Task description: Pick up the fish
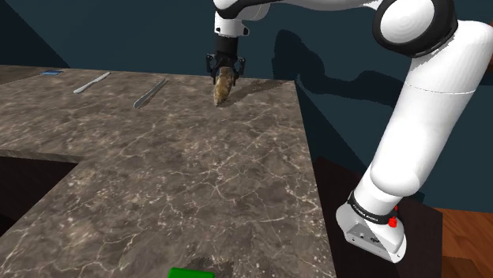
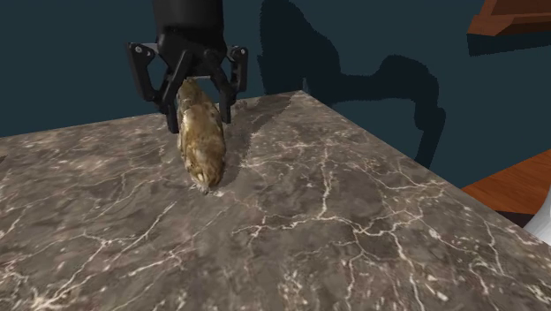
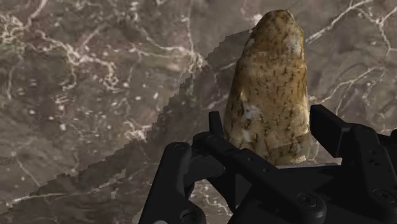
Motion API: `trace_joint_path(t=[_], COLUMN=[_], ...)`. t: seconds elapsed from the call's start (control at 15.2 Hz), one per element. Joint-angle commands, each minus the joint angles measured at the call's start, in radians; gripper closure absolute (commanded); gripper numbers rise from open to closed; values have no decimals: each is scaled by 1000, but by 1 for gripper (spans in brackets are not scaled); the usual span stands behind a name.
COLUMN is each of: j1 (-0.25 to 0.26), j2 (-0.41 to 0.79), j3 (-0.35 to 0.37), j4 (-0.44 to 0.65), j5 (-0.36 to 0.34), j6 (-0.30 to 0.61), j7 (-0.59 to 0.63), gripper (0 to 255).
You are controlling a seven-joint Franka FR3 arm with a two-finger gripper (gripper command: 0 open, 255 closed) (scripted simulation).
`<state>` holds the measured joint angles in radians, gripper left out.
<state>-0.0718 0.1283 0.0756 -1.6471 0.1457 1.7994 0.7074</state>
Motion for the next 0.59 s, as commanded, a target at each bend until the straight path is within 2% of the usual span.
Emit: trace_joint_path(t=[0.0,0.4,0.53], j1=[-2,-3,-3], j2=[0,8,8], j3=[-2,-2,-2], j4=[27,118,120], j5=[0,-3,-3], j6=[-27,-110,-112], j7=[0,12,12], gripper=[255,255,255])
